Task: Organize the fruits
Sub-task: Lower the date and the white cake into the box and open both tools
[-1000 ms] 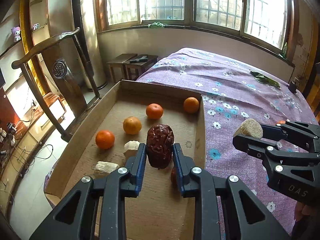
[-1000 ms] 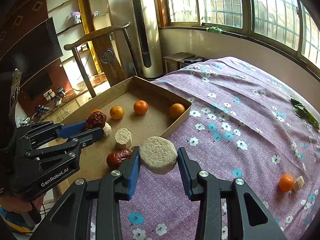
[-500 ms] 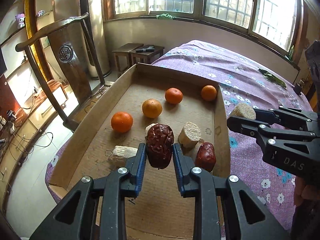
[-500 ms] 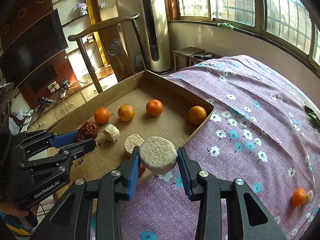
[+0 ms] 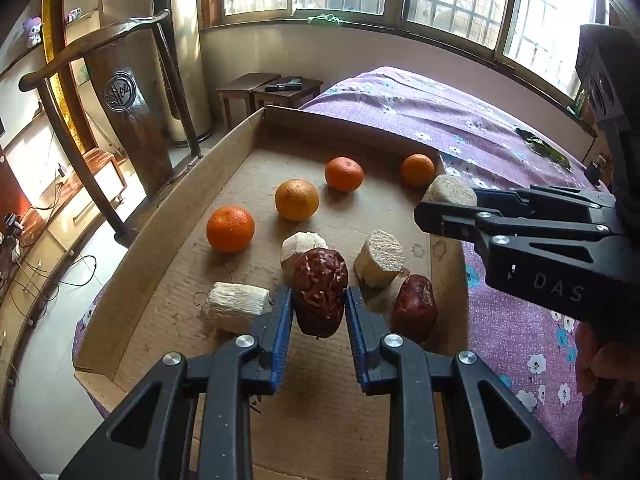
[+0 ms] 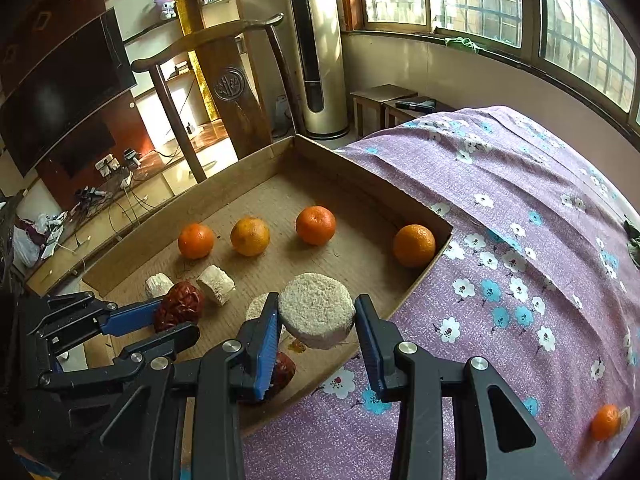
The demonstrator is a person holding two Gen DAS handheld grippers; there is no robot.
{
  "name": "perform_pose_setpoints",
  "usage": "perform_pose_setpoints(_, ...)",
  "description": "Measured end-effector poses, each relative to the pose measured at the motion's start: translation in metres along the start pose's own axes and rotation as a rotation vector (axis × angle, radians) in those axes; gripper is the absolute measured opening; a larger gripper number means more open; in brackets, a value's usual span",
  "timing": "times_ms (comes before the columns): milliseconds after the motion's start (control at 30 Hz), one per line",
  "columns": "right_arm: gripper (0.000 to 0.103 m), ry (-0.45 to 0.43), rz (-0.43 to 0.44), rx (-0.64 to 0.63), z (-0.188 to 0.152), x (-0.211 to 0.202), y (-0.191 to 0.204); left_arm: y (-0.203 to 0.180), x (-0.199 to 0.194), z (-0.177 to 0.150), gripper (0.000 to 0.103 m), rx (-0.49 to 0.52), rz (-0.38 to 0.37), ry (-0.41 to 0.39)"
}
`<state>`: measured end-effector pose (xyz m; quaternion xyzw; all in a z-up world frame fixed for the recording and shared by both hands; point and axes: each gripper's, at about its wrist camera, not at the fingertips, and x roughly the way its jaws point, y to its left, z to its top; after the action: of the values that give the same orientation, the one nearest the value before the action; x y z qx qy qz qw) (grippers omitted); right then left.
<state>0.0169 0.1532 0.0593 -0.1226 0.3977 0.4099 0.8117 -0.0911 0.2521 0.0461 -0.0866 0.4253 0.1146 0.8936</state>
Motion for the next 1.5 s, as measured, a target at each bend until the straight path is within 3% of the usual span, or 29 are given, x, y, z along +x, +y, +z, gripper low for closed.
perform_pose_setpoints(1067, 0.042, 0.078, -0.002, -0.004, 0.027, 0.072, -0.010, -0.003, 0.026, 0.004, 0.026, -0.001, -0.005, 0.074)
perform_pose_setpoints(1133, 0.042, 0.079, -0.005, -0.011, 0.025, 0.073, -0.010, -0.004, 0.026, 0.004, 0.034, 0.003, 0.004, 0.072)
perform_pose_setpoints(1200, 0.046, 0.079, 0.000, -0.016, 0.023, 0.072, -0.008, -0.003, 0.025, 0.005, 0.061, -0.011, -0.008, 0.075)
perform_pose_setpoints(1300, 0.053, 0.070, 0.012, -0.004, 0.022, 0.065, -0.006, 0.000, 0.020, 0.006, 0.080, -0.033, -0.020, 0.056)
perform_pose_setpoints(1500, 0.056, 0.015, -0.002, 0.007, 0.018, 0.034, -0.007, 0.000, 0.018, 0.005, 0.080, -0.032, 0.005, 0.055)
